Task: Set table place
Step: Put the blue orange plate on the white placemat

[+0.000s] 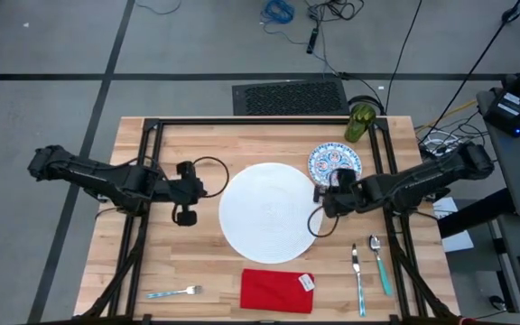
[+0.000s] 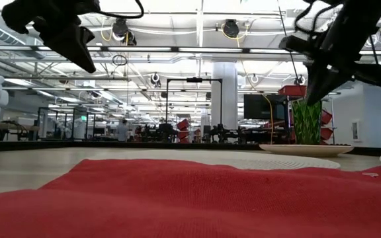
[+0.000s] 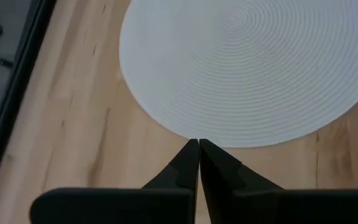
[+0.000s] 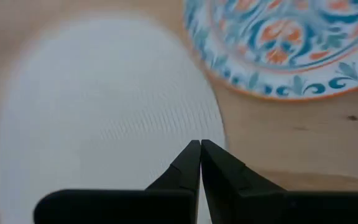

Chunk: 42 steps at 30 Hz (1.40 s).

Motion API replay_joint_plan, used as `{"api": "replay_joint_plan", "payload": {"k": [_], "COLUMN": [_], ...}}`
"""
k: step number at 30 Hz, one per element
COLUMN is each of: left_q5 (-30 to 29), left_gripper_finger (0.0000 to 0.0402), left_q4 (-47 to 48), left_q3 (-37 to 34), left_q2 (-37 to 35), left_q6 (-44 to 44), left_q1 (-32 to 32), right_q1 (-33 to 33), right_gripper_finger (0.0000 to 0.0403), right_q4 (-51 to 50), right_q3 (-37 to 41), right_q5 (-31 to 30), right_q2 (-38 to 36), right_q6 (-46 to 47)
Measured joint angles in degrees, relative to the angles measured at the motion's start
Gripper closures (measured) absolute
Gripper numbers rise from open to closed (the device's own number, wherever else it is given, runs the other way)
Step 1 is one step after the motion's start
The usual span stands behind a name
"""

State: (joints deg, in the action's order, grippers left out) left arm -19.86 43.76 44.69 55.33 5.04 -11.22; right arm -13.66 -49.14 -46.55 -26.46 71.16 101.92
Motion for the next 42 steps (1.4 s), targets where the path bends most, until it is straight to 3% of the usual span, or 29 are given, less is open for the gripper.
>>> {"api": "replay_joint_plan", "payload": {"k": [4, 8, 12, 16, 22, 28, 34, 39, 42], "left_q5": [0.0, 2.1, 13.0, 20.2, 24.3, 24.4, 25.0, 27.4, 28.3], "left_gripper_finger": [0.0401, 0.0401, 0.0402, 0.0402, 0.0402, 0.0402, 0.0402, 0.0402, 0.0402], "left_q4": [-0.6, -1.8, -3.6, -4.9, -6.0, -6.2, -7.3, -9.6, -10.4], "left_q3": [0.0, 0.0, 0.0, 0.0, 0.0, 0.0, 0.0, 0.0, 0.0], "left_q2": [0.0, 0.0, 1.1, 2.5, 4.8, 7.1, 7.9, 7.9, 7.9], "left_q6": [-1.1, -2.2, -2.7, -2.1, 1.0, 3.5, 3.6, 3.3, 2.6], "left_q1": [1.2, 3.0, 6.8, 11.4, 16.8, 18.2, 18.3, 18.3, 18.3], "right_q1": [2.6, 4.5, 7.2, 7.5, 2.9, 2.1, 3.3, 6.5, 8.7], "right_gripper_finger": [0.0403, 0.0403, 0.0403, 0.0403, 0.0403, 0.0391, 0.0337, 0.0298, 0.0285], "right_q4": [-1.8, -10.2, -15.0, -15.7, -15.5, -15.5, -13.9, -9.8, -9.1], "right_q3": [-1.7, -3.7, -5.2, -7.6, -7.6, -3.4, -1.0, -0.5, 0.7], "right_q5": [12.2, 14.6, 14.5, 12.4, 2.0, 3.4, 6.2, 13.3, 12.2], "right_q2": [0.4, 2.3, 5.4, 10.4, 16.1, 16.7, 15.6, 11.9, 8.8], "right_q6": [-22.9, -34.2, -46.8, -65.9, -86.9, -88.2, -89.7, -92.5, -93.2]}}
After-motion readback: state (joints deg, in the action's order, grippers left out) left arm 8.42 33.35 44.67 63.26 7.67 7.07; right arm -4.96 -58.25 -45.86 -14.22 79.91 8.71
